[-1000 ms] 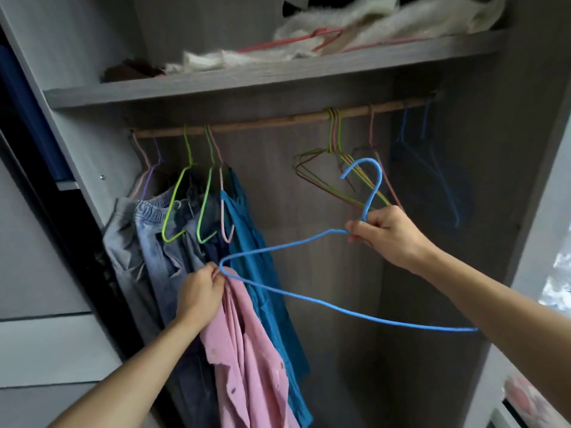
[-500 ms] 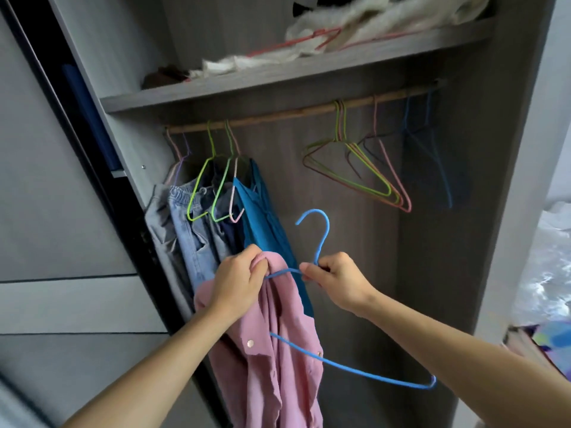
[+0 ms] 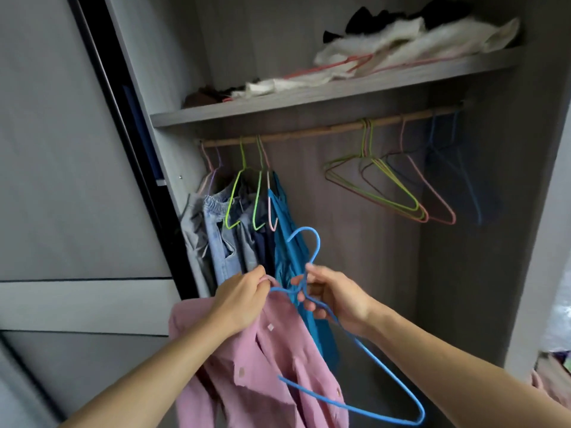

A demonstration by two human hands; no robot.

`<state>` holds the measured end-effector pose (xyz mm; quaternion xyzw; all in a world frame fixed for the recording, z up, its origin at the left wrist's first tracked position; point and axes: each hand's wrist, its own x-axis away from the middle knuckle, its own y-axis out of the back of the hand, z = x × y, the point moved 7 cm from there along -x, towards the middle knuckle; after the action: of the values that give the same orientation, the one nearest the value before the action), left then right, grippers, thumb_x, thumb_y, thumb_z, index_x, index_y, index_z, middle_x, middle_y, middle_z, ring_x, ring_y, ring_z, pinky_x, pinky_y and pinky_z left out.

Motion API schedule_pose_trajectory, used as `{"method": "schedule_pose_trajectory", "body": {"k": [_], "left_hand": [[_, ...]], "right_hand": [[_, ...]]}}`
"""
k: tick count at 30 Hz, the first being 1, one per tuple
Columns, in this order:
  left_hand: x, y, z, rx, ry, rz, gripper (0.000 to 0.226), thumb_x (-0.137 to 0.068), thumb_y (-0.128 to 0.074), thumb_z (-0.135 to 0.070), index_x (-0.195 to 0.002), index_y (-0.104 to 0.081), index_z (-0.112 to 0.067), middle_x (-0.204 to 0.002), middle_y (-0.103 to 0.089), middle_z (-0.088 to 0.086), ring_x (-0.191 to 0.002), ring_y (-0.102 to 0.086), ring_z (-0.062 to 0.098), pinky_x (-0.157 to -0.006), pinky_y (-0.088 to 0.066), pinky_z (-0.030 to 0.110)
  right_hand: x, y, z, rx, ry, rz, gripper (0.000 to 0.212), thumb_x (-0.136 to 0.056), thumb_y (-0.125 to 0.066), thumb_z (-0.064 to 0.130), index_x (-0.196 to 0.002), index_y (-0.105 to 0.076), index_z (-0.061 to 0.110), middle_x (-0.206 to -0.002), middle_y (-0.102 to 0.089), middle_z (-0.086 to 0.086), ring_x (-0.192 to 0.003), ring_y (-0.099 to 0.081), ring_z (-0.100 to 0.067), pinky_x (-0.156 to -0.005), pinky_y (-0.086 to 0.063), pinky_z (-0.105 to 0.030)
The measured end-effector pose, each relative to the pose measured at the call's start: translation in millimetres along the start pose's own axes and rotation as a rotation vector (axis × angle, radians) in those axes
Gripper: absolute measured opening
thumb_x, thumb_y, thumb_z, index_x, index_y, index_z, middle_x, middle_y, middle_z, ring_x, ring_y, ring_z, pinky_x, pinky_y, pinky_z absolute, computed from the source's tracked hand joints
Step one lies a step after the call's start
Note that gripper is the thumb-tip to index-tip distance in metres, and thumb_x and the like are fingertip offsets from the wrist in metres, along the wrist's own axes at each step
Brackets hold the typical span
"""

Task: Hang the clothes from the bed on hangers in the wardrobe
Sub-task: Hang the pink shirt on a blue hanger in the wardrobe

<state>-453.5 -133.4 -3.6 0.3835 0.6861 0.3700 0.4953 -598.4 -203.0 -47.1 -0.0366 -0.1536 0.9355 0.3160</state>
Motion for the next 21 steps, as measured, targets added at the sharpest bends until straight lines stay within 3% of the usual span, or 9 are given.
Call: {"method": "schedule_pose_trajectory", "body": {"k": [2, 5, 7, 9, 12, 14, 16, 18, 21], "left_hand": [[5.2, 14.5, 8.3, 0.108, 0.02, -0.071, 0.023, -0.089, -0.033, -0.034, -0.067, -0.042, -0.03, -0.083, -0.069, -0.012, -0.086, -0.061, 0.027, -0.067, -0.042, 0.036], [7.3, 43.1, 5.0, 0.178, -0.052, -0.178, 0.029, -0.089, -0.039, -0.027, -0.06, -0.035, -0.029, -0.059, -0.056, -0.023, -0.063, -0.052, 0.021, -0.057, -0.028, 0.033], [6.2, 59.8, -3.6, 0.128, -0.138, -0.224, 0.024, -0.084, -0.035, -0.034, -0.061, -0.032, -0.027, -0.054, -0.052, -0.012, -0.057, -0.046, 0.02, -0.055, -0.03, 0.035], [6.4, 69.9, -10.7, 0.083, -0.215, -0.255, 0.022, -0.08, -0.031, -0.041, -0.061, -0.029, -0.029, -0.047, -0.039, -0.003, -0.052, -0.04, 0.019, -0.053, -0.035, 0.037], [7.1, 74.8, -14.8, 0.131, -0.269, -0.251, 0.021, -0.079, -0.033, -0.039, -0.059, -0.029, -0.032, -0.047, -0.037, -0.002, -0.048, -0.034, 0.016, -0.051, -0.027, 0.034], [5.7, 75.0, -4.7, 0.154, -0.251, -0.251, 0.02, -0.078, -0.032, -0.04, -0.06, -0.029, -0.03, -0.048, -0.038, -0.002, -0.049, -0.037, 0.018, -0.051, -0.028, 0.035], [3.3, 73.5, 18.7, 0.106, -0.185, -0.254, 0.022, -0.077, -0.029, -0.042, -0.061, -0.03, -0.027, -0.052, -0.042, 0.0, -0.057, -0.047, 0.026, -0.054, -0.038, 0.039], [4.6, 70.1, 47.6, 0.028, -0.1, -0.253, 0.027, -0.078, -0.025, -0.047, -0.065, -0.034, -0.025, -0.059, -0.052, 0.006, -0.069, -0.054, 0.04, -0.059, -0.044, 0.042], [11.5, 61.6, 69.5, -0.141, -0.08, -0.265, 0.053, -0.079, -0.014, -0.058, -0.078, -0.048, -0.018, -0.074, -0.064, 0.018, -0.078, -0.06, 0.042, -0.06, -0.041, 0.039]], "right_hand": [[-4.3, 1.2, -7.9, -0.09, -0.162, 0.084, 0.037, -0.096, -0.044, 0.04, -0.098, -0.066, 0.009, -0.086, -0.066, -0.015, -0.065, -0.064, -0.021, -0.051, -0.045, -0.025], [-11.1, 9.5, -28.8, 0.569, -0.263, 0.153, 0.027, -0.08, -0.066, 0.031, -0.103, -0.064, 0.018, -0.092, -0.068, -0.005, -0.08, -0.067, -0.014, -0.065, -0.052, -0.028], [-15.8, -1.5, -46.0, 0.975, -0.253, 0.208, 0.027, -0.072, -0.076, 0.034, -0.092, -0.061, 0.026, -0.09, -0.063, 0.002, -0.079, -0.061, -0.008, -0.071, -0.051, -0.03], [-27.6, -11.6, -58.8, 1.133, -0.177, 0.147, 0.036, -0.064, -0.078, 0.052, -0.083, -0.06, 0.028, -0.087, -0.062, 0.009, -0.077, -0.059, -0.009, -0.07, -0.05, -0.027], [-47.5, -11.3, -82.9, 1.114, -0.129, 0.016, 0.062, -0.053, -0.072, 0.069, -0.088, -0.065, 0.019, -0.084, -0.064, 0.006, -0.075, -0.06, -0.013, -0.073, -0.055, -0.035], [-55.0, -8.2, -88.1, 1.059, -0.113, -0.007, 0.048, -0.064, -0.074, 0.059, -0.079, -0.063, 0.015, -0.078, -0.061, 0.004, -0.068, -0.056, -0.01, -0.068, -0.054, -0.031], [-57.9, 9.9, -78.6, 1.138, -0.07, -0.048, 0.041, -0.079, -0.072, 0.044, -0.06, -0.049, 0.016, -0.062, -0.046, 0.006, -0.056, -0.041, -0.008, -0.052, -0.038, -0.02], [-56.8, 39.0, -61.0, 1.213, 0.017, -0.127, 0.046, -0.087, -0.067, 0.032, -0.053, -0.038, 0.018, -0.049, -0.036, 0.01, -0.053, -0.032, -0.006, -0.051, -0.031, -0.022], [-46.8, 83.9, -32.7, 1.185, 0.166, -0.274, 0.044, -0.088, -0.068, 0.027, -0.054, -0.041, 0.019, -0.043, -0.039, 0.015, -0.046, -0.033, 0.0, -0.054, -0.032, -0.023]]}}
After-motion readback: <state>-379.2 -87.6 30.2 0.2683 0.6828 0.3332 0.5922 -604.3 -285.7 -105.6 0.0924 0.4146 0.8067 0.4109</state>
